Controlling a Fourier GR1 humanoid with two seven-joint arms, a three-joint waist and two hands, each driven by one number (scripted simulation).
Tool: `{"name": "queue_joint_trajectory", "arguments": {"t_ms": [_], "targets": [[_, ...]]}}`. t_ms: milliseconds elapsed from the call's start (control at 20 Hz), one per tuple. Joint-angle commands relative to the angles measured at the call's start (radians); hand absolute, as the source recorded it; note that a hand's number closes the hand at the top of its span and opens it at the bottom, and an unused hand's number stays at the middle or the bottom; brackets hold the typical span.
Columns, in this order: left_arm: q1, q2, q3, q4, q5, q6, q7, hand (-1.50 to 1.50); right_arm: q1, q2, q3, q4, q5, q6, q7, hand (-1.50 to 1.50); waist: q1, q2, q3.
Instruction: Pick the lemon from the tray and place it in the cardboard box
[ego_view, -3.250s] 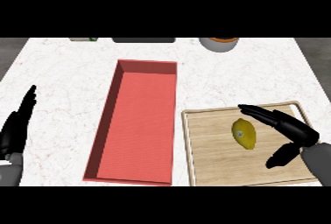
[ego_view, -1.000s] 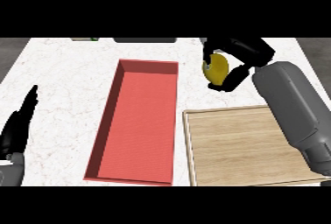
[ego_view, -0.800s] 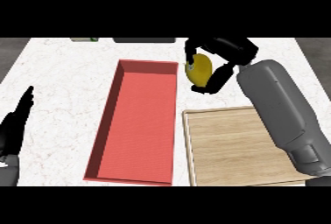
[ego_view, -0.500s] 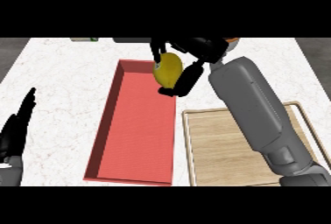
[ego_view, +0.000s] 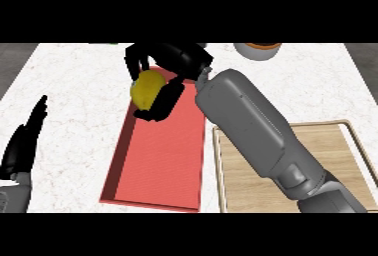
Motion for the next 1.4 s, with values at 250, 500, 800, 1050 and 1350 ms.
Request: {"name": "queue_joint_trajectory", "arguments": {"t_ms": [250, 500, 800, 1050, 1350], "targets": [[-0.014, -0.042, -0.037, -0.012, -0.027, 0.011, -0.002, 0.00, -0.034, 0.010, 0.328, 0.170, -0.149, -0.261, 0.032, 1.50, 0.039, 0.008, -0.001], [-0.061, -0.016, -0.036, -0.005, -0.006, -0.042, 0.017, 0.00, -0.035, 0.010, 0.393, 0.177, -0.345, -0.250, 0.194, -1.50, 0.072, 0.013, -0.001], [-0.096, -0.039, -0.042, 0.059, -0.048, 0.009, -0.001, 0.00, -0.099, 0.010, 0.437, 0.241, -0.462, -0.258, 0.136, -1.50, 0.069, 0.021, -0.001], [-0.089, -0.014, -0.026, 0.027, -0.027, -0.023, 0.002, 0.00, -0.044, 0.010, 0.455, 0.199, -0.543, -0.373, 0.012, -1.50, 0.073, 0.019, 0.000], [-0.096, -0.032, -0.039, 0.000, -0.028, -0.023, 0.040, 0.00, -0.050, 0.010, 0.318, 0.281, -0.672, -0.420, -0.128, -1.50, 0.055, 0.019, 0.001]]}}
